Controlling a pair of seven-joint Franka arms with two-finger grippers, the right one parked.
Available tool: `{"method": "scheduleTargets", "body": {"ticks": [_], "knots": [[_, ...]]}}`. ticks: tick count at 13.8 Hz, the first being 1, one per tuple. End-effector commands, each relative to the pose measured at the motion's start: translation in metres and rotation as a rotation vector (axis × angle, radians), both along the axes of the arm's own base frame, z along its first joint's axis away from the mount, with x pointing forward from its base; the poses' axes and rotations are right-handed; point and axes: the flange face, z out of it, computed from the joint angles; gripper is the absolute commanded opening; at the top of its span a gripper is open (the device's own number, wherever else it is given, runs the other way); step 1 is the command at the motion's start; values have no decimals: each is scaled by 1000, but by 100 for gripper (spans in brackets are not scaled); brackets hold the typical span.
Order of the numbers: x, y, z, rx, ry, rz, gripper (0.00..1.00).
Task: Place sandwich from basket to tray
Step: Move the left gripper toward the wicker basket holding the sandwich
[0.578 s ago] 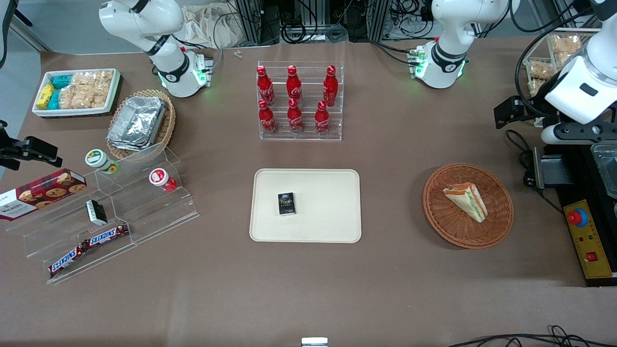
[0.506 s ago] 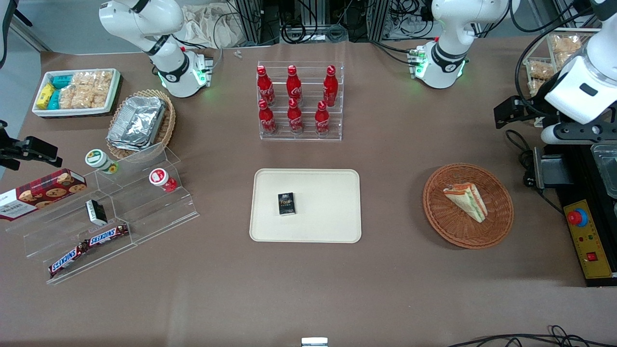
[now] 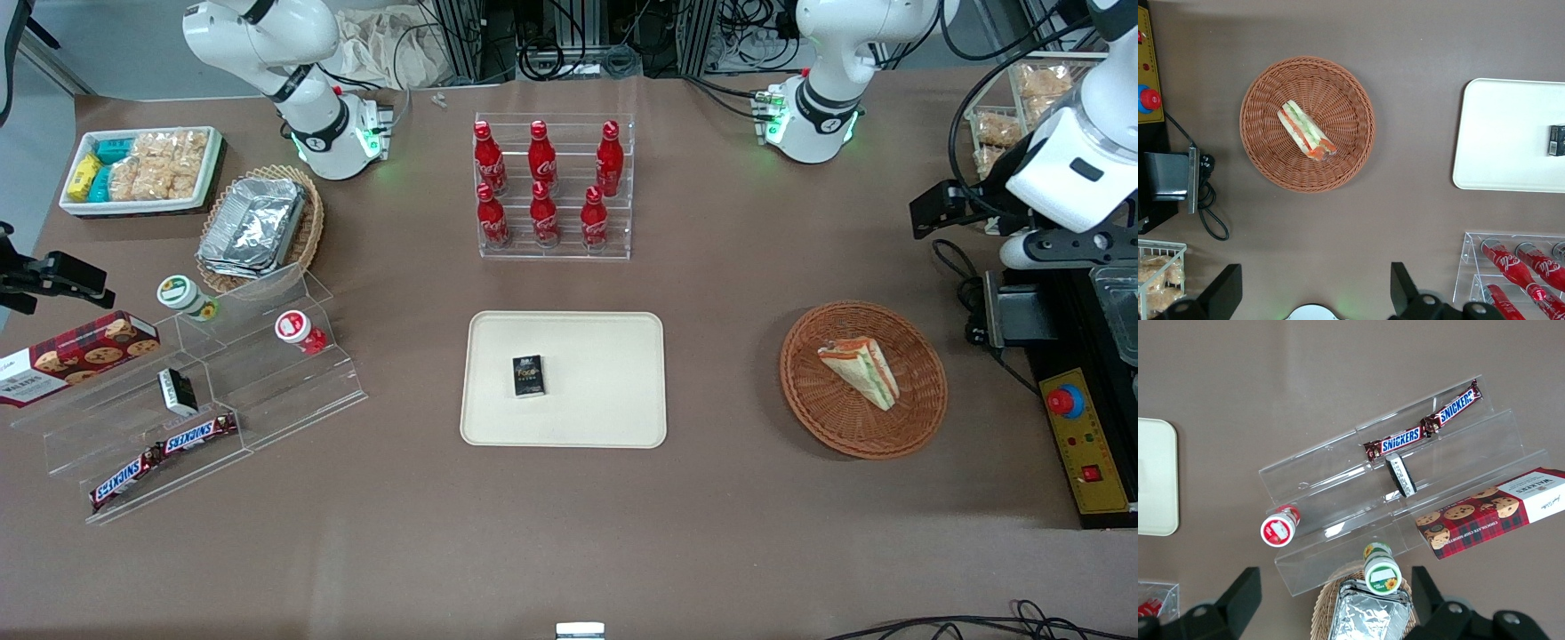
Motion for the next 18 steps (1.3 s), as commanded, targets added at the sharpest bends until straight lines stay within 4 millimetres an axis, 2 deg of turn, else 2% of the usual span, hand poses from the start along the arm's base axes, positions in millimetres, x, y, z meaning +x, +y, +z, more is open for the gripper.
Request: {"method": "scheduleTargets", "body": {"ticks": [1,3,8,12,18], "knots": [[-2,-1,2,-8,11,72,100],[-3,-1,-3,-3,23,141,100],[-12,5,-34,25,85,244,100],[-5,29,-67,25,98,291,100],[4,35,-126,34,72,369,100]]}}
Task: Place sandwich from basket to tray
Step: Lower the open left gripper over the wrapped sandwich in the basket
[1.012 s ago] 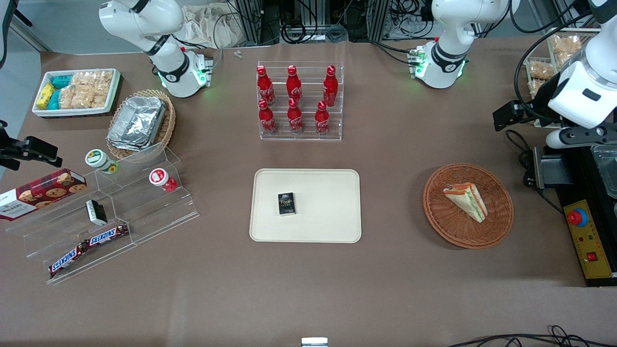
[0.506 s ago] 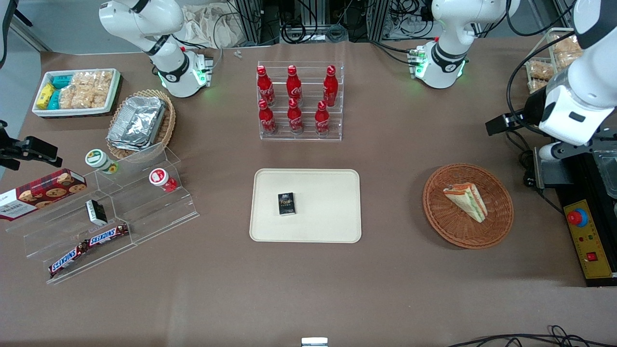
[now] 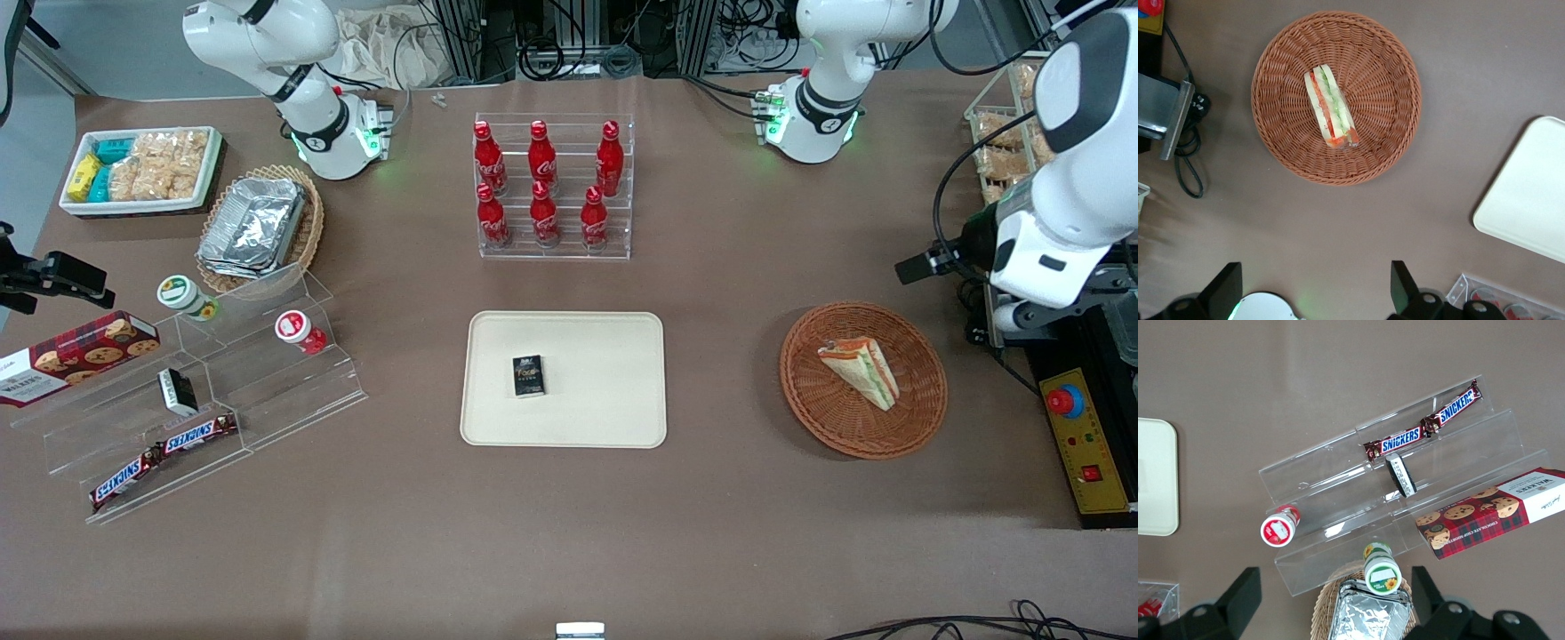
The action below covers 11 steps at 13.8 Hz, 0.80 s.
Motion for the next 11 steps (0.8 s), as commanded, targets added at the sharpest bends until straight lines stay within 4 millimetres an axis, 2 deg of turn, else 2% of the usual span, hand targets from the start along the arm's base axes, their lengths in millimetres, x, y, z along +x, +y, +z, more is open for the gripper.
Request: {"method": "scheduleTargets", "body": {"ticks": [1,6,7,11], "knots": [[-5,2,-22,3,-25,52,100],[-5,3,-77,4,-77,90,100],[-5,9,-90,3,-81,100,100],[-7,10,-126,-2,-118,105,100]]}}
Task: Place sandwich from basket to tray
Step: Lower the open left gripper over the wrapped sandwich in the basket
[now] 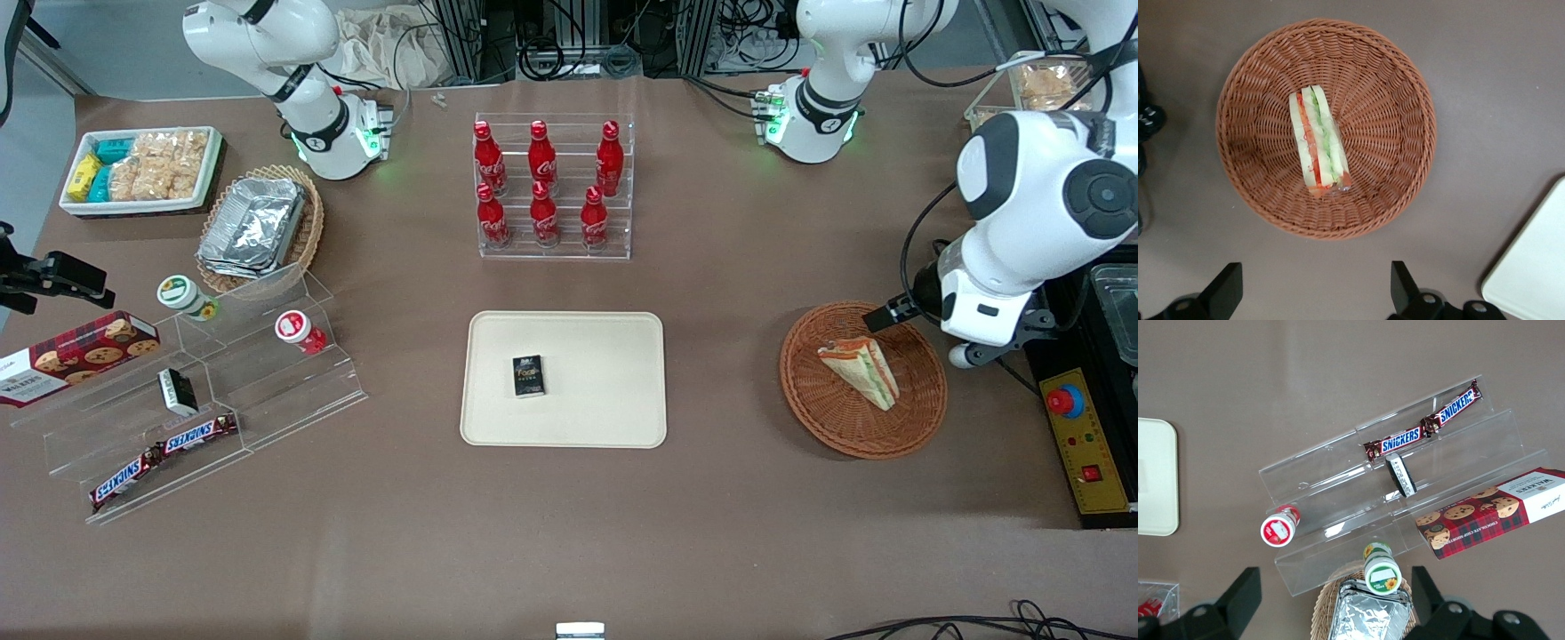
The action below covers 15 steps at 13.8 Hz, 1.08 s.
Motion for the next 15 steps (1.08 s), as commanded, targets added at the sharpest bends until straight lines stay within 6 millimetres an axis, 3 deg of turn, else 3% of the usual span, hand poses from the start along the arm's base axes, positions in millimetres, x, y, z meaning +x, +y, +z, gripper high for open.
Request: {"method": "scheduleTargets", "body": {"ticks": [1,7,15], "knots": [[-2,1,-17,-2,-20,22,100],[15,1,-64,-7,-35,121,100],[23,3,-117,71,-19,206,100]]}}
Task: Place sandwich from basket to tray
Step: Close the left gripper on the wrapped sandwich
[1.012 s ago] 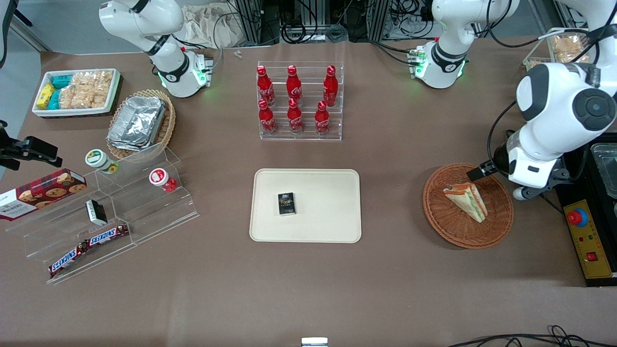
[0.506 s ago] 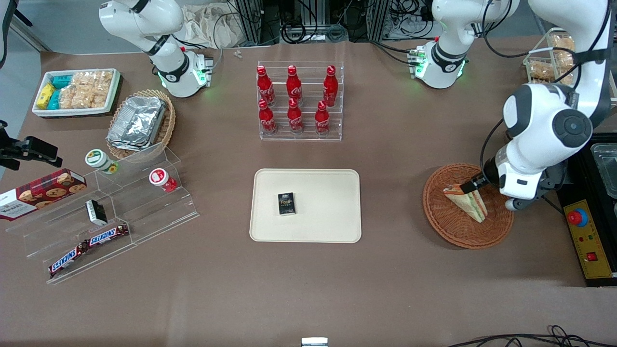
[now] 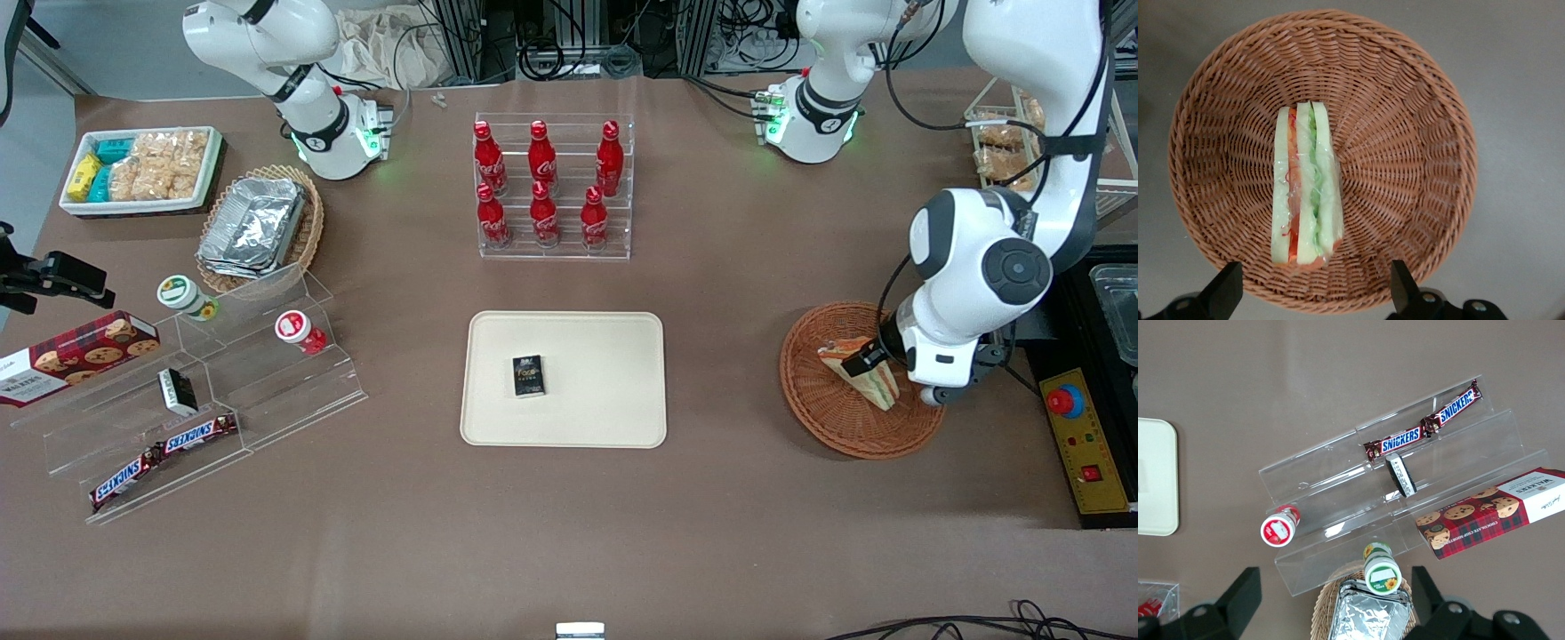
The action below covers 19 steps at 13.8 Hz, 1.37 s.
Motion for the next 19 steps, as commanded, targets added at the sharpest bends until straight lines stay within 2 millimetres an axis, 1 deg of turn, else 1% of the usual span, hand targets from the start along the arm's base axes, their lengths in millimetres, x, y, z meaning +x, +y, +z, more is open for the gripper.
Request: {"method": "scheduleTargets", "body": {"ticks": [1,7,11,12,13,16,17,18,19], "knots": [[1,1,-13,25,-7,28,100],[1,1,-40,38,21,46,100],[0,2,-46,38,32,48,100],[0,6,-51,42,38,53,100],[1,12,-51,43,30,63,100],[1,13,-61,41,36,62,100],[2,13,-61,40,32,63,99],[2,12,-61,40,32,63,92],[2,13,-61,40,32,65,80]]}}
